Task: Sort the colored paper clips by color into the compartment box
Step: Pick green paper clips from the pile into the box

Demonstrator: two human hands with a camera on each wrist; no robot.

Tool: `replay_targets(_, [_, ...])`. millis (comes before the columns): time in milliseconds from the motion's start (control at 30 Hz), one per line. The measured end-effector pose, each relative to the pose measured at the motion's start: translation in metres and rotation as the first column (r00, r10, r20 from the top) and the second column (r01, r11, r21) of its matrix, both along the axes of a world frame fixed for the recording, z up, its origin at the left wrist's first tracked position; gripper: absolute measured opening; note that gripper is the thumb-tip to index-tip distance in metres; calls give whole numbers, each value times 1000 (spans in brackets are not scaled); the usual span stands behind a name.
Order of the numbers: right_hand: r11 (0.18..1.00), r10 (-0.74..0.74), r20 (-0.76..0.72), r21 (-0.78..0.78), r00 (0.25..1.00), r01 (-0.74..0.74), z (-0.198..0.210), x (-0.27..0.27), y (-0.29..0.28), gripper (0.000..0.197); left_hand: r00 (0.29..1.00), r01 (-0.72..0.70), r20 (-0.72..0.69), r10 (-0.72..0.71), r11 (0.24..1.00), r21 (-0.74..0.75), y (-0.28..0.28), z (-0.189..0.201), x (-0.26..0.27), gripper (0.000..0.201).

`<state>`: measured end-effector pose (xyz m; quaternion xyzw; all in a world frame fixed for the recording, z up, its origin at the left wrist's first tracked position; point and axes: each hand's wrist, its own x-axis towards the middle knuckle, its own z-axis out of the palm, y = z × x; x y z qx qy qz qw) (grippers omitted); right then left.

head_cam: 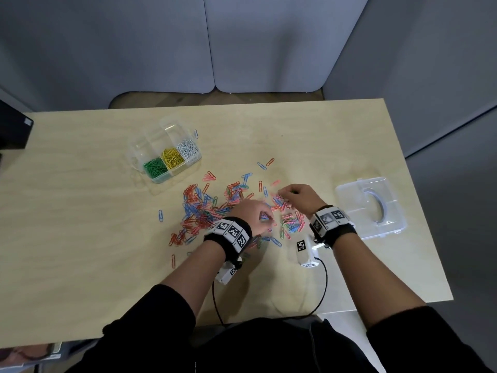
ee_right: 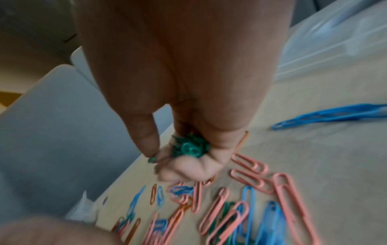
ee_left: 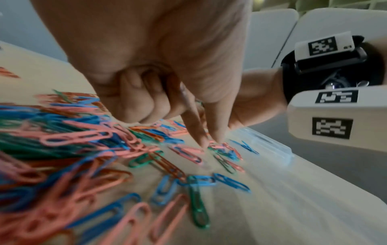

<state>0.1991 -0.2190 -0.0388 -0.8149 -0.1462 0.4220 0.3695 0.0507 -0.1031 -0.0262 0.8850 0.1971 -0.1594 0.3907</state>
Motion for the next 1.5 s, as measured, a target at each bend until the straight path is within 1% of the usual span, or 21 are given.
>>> replay_targets(67, [983,-68,-241,150,968,106,6,-2,-13,15,996,62,-75,-55,993,99,-9,-1,6,34])
replay_targets(133, [954,-85,-396,232,914,189,12,-4,-27,12,992,43,-127,-21,985,166,-19,-4,12,45])
replay_targets(233, [928,-119,-490,254,864,272,11,-6,-46,21,984,-41,-160,73,981,192,-33,-8,17,42])
replay_targets(367, [920,-187,-561,189,807,344,9,-16,-59,20,979,-80,-167,115,977,199,-42,-8,19,22])
replay_targets(400, [926,-191,-532,182,825,331,7,-19,-62,17,979,-69,-175,107,976,209,-43,-10,19,20])
replay_targets(433, [940,-179,-451,185,874,288,8,-21,-65,14,978,-62,-184,102,975,215,-43,-9,19,19])
replay_targets(467, [960,-155,-311,178,938,218,6,-21,-68,12,976,-58,-194,100,976,211,-44,-11,18,19])
replay_targets(500, [981,-110,-131,147,985,129,7,-21,-70,12,976,-56,-197,96,979,198,-44,-11,16,20])
replay_targets(533, [994,-55,53,95,997,49,6,-20,-72,13,977,-54,-192,90,981,186,-44,-13,15,22])
replay_targets(567, [999,11,194,37,981,-18,6,-19,-72,15,979,-53,-186,85,984,171,-44,-13,14,22])
replay_targets(600, [997,77,293,-22,953,-74,6,-20,-71,18,981,-58,-176,86,986,157,-43,-12,12,21])
replay_targets(667, [981,190,399,-108,897,-159,4,-25,-66,19,983,-83,-156,100,990,115,-43,-8,11,18])
replay_targets(733, [970,241,434,-149,868,-194,3,-28,-63,15,987,-106,-114,116,990,97,-42,-8,10,21])
replay_targets(800, [969,243,432,-150,869,-196,5,-27,-62,13,990,-116,-73,122,990,81,-40,-9,9,25])
replay_targets(967, [998,63,361,1,930,-68,6,-8,-67,12,991,-132,26,131,991,23,-38,-16,10,14])
replay_targets(1033, [999,51,358,-7,932,-52,7,-2,-69,11,990,-137,29,136,990,19,-40,-15,12,9])
replay_targets(1100, [998,54,389,-48,920,-38,5,2,-72,13,993,-120,29,118,992,49,-40,-17,16,18])
replay_targets(1233, [990,77,463,-143,883,-11,3,1,-81,16,995,-48,94,34,987,151,-41,-16,23,16])
replay_targets(1300, [986,118,483,-158,868,-46,5,-9,-83,16,992,-26,125,1,980,199,-41,-16,26,16])
replay_targets(1400, [966,247,478,-192,843,-175,9,-29,-78,16,992,-42,124,14,974,221,-40,-14,33,8])
replay_targets(1500, [954,287,476,-219,831,-204,3,-38,-70,21,996,-72,71,59,978,196,-36,-11,38,6])
